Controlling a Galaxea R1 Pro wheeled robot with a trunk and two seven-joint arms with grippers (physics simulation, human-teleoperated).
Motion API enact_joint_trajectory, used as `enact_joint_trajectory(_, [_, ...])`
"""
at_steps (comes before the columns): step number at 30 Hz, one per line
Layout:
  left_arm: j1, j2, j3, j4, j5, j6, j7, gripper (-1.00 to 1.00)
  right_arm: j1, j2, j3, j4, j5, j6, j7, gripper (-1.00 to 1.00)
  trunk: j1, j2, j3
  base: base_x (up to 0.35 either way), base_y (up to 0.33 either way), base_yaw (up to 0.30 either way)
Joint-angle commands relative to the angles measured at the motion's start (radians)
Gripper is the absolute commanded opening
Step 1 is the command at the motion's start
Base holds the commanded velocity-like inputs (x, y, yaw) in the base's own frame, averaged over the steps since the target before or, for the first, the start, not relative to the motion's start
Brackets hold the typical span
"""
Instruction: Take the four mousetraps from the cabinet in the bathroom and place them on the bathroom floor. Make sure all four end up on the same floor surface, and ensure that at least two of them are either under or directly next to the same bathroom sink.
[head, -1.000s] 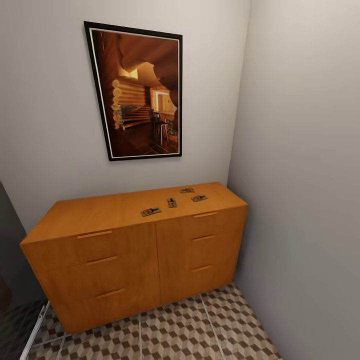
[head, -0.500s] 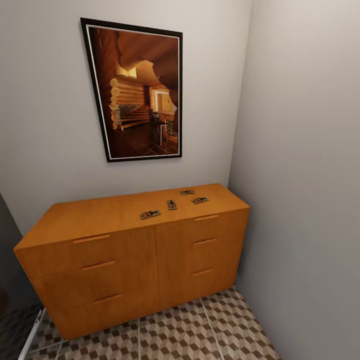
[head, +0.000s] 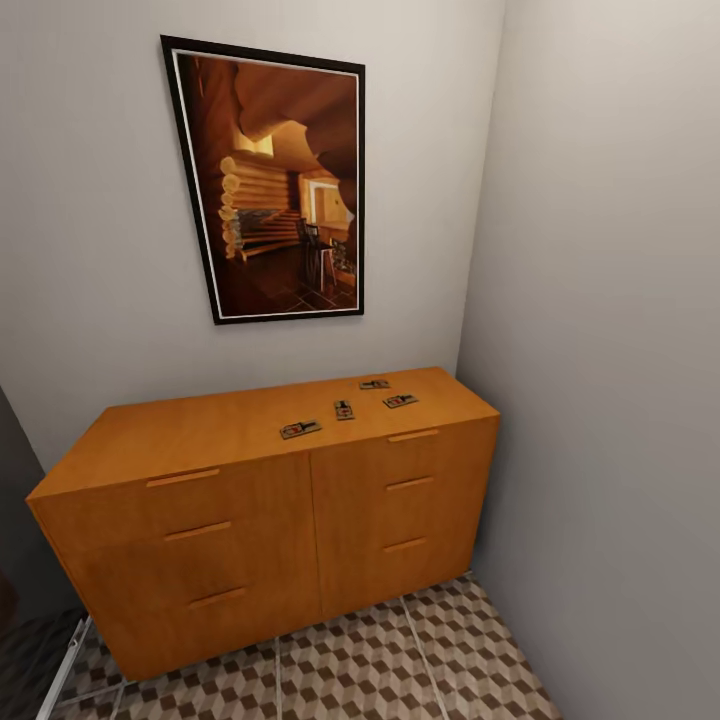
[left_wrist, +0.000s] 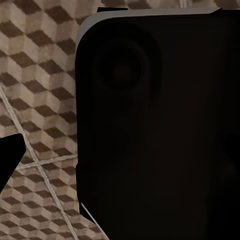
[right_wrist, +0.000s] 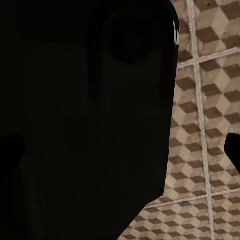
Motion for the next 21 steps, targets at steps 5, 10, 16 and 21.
enact_joint_trajectory(5, [0.0, 0.0, 0.0, 0.0, 0.003, -0.003, 0.0, 1.0, 0.0, 0.0, 0.0, 0.0, 0.0, 0.0, 0.0, 1.0, 0.0, 0.0, -0.001, 0.0, 0.0, 0.0])
enact_joint_trajectory(10, [-0.001, -0.001, 0.0, 0.0, 0.003, -0.003, 0.0, 1.0, 0.0, 0.0, 0.0, 0.0, 0.0, 0.0, 0.0, 1.0, 0.0, 0.0, -0.001, 0.0, 0.0, 0.0])
enact_joint_trajectory(16, [0.0, -0.001, 0.0, 0.0, 0.003, -0.003, 0.0, 1.0, 0.0, -0.001, 0.001, 0.0, 0.001, 0.0, 0.0, 1.0, 0.0, 0.0, -0.001, 0.0, 0.0, 0.0])
enact_joint_trajectory(21, [0.0, -0.001, 0.0, 0.0, 0.003, -0.003, 0.0, 1.0, 0.0, -0.001, 0.001, 0.0, 0.002, -0.001, 0.0, 1.0, 0.0, 0.0, -0.001, 0.0, 0.0, 0.0])
